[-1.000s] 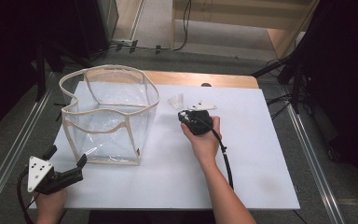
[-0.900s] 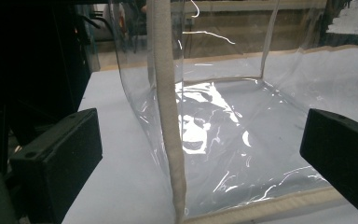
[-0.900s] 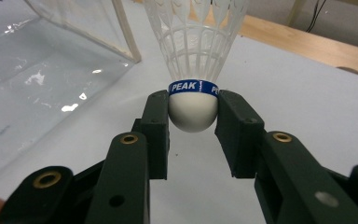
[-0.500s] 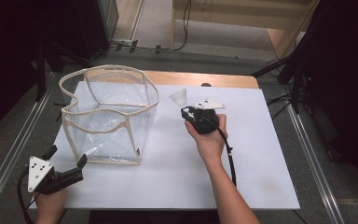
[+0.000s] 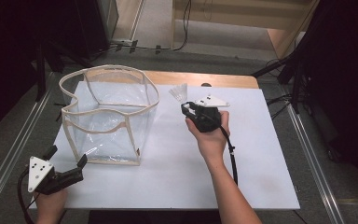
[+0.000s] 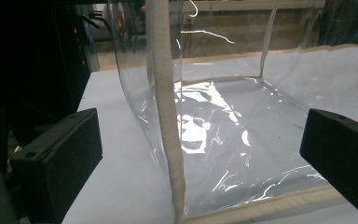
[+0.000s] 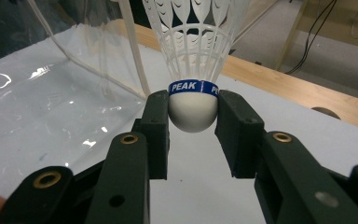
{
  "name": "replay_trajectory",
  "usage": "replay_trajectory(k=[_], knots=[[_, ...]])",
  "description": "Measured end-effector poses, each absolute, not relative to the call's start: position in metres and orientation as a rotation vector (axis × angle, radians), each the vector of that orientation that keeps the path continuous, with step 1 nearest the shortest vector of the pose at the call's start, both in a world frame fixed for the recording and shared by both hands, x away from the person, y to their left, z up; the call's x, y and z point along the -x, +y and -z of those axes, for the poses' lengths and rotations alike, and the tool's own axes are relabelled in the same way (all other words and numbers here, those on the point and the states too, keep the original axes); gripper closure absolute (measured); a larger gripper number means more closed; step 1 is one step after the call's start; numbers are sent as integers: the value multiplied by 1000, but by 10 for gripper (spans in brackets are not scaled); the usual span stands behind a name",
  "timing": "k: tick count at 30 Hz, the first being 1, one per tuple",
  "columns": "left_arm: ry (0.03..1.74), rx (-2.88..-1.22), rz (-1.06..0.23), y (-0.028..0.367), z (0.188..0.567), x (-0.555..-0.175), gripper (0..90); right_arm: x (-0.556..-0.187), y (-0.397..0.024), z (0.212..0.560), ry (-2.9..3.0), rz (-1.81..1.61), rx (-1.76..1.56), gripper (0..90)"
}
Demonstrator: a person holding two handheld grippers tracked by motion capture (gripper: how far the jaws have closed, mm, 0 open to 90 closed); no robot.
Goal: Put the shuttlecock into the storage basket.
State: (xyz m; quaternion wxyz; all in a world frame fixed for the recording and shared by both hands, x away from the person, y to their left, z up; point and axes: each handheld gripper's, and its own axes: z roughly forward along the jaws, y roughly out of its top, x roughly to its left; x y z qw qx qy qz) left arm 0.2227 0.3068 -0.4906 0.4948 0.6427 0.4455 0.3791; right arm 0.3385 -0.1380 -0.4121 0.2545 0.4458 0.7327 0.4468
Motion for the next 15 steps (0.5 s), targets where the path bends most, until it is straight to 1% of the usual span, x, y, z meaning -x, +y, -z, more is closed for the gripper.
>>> replay_trajectory(k=[15], knots=[[1079,-1559,-915,307,491,-223,0,-336,-135,392,1973,-1255,-1182,630]])
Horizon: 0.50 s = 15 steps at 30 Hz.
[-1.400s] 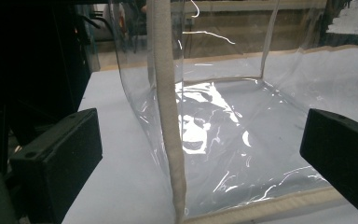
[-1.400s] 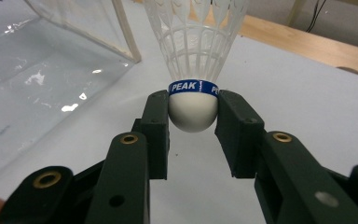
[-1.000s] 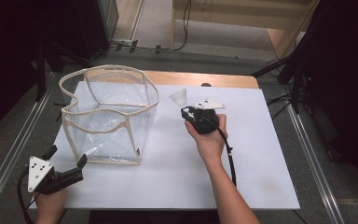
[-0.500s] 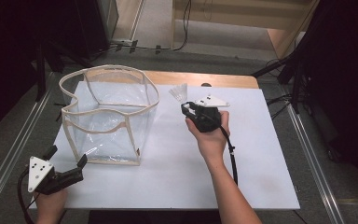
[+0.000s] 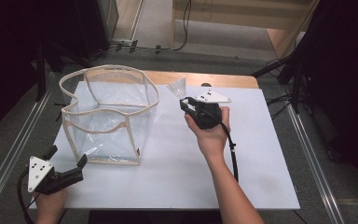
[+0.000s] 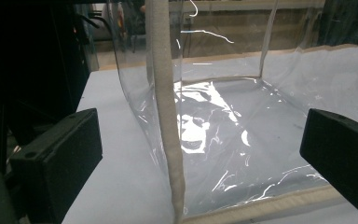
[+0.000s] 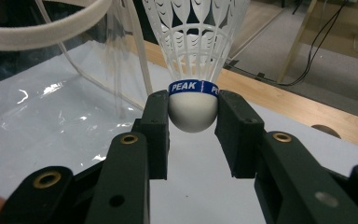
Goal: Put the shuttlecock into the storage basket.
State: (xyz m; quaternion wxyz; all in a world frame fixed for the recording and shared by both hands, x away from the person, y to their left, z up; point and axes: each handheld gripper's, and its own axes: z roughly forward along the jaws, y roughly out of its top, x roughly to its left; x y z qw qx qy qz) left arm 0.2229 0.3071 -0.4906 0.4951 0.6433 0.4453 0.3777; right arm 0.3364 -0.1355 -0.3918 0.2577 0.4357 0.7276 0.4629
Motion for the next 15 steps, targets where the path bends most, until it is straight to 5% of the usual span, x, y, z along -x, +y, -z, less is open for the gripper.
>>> replay_trajectory(k=[15], knots=[[1078,-1564,-917,307,491,-223,0,-335,-130,374,1957,-1295,-1136,630]])
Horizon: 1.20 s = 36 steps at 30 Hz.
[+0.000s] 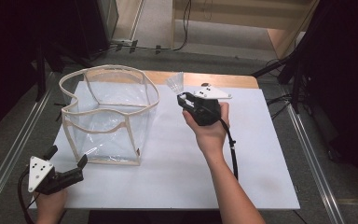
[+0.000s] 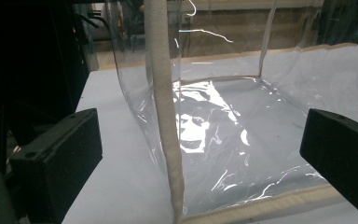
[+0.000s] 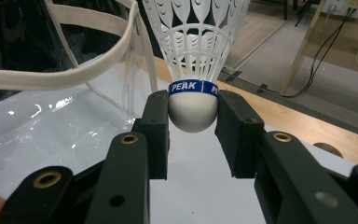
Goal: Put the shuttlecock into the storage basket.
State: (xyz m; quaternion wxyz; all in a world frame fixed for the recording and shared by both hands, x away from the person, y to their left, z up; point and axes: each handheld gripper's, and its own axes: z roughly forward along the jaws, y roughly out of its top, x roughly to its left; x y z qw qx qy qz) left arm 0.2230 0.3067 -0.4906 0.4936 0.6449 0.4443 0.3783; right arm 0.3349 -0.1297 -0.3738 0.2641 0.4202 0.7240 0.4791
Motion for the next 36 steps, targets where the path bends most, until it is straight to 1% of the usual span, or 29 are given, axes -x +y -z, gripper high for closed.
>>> replay_trajectory(k=[36], knots=[[1074,-1561,-912,307,490,-223,0,-337,-94,354,1993,-1390,-1052,630]])
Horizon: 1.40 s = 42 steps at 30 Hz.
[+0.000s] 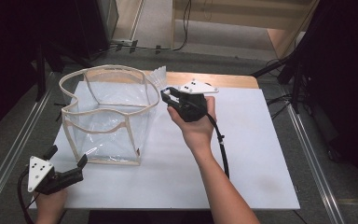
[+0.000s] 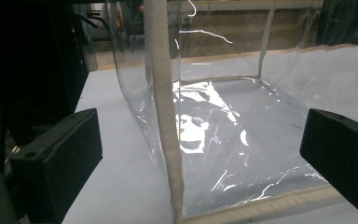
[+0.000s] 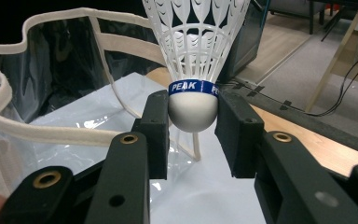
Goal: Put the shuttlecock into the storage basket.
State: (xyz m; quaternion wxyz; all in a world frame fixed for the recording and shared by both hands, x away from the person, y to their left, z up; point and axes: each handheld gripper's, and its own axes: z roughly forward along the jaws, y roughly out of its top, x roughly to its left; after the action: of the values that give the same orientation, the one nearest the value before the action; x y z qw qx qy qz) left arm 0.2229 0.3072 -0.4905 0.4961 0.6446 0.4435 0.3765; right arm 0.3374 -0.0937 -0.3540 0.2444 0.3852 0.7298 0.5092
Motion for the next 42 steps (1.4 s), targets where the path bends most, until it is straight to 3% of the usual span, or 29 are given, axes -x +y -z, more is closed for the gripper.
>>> replay_trajectory(k=[27,28,29,31,32,33,37,38,42], knots=[[1074,-1556,-911,307,490,-223,0,-336,-64,355,2079,-1471,-1037,617],[1074,-1555,-910,307,490,-223,0,-335,-64,354,2053,-1483,-1034,458],[1075,-1554,-909,307,490,-223,0,-335,-64,354,2053,-1483,-1034,458],[1076,-1555,-908,307,490,-223,0,-334,-66,353,2046,-1521,-1027,351],[1076,-1556,-909,307,490,-223,0,-332,-69,351,2033,-1536,-1008,211],[1075,-1559,-910,308,490,-223,0,-332,-70,350,2045,-1541,-990,133],[1075,-1559,-910,307,490,-223,0,-330,-76,350,2054,-1556,-960,55],[1076,-1559,-911,307,490,-223,0,-329,-80,352,2056,-1558,-956,0],[1075,-1559,-912,307,490,-223,0,-327,-86,356,2064,-1543,-945,0]])
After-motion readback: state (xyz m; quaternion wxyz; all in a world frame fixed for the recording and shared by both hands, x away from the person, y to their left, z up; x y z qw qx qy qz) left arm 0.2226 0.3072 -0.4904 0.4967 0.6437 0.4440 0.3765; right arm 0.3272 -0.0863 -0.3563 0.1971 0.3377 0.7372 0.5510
